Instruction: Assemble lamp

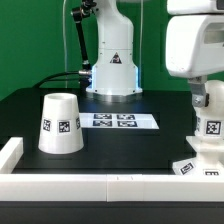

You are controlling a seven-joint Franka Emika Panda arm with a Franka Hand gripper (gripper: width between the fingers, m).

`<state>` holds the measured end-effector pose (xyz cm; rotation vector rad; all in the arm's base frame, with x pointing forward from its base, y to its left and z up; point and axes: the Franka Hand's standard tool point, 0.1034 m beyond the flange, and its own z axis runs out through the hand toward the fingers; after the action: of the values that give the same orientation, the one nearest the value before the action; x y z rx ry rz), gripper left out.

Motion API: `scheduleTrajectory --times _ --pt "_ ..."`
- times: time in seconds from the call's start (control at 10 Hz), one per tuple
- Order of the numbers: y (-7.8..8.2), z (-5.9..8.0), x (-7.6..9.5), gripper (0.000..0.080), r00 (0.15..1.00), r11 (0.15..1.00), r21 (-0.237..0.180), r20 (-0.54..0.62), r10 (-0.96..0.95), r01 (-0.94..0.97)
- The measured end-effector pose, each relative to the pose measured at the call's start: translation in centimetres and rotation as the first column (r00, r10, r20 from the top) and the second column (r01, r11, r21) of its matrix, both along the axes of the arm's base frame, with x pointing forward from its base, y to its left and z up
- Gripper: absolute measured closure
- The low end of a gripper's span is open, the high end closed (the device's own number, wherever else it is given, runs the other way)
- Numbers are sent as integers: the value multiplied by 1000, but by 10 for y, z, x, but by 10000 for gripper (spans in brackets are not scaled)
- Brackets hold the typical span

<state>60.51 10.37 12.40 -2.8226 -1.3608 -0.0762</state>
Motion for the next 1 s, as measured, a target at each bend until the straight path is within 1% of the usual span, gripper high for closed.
scheduleTrajectory --times 0.2,0.3,0.5,0.6,0.7,1.0 --pt "3 1 4 101 975 975 -40 18 220 -219" --pt "4 1 4 101 968 968 -46 19 248 -247" --pt "-1 1 5 101 935 934 -57 16 355 -353" --pt "-1 1 5 101 935 934 -56 16 353 -352" --pt "-2 1 5 218 937 936 -56 16 349 -347" --pt "-2 1 5 223 951 950 -54 17 310 -309"
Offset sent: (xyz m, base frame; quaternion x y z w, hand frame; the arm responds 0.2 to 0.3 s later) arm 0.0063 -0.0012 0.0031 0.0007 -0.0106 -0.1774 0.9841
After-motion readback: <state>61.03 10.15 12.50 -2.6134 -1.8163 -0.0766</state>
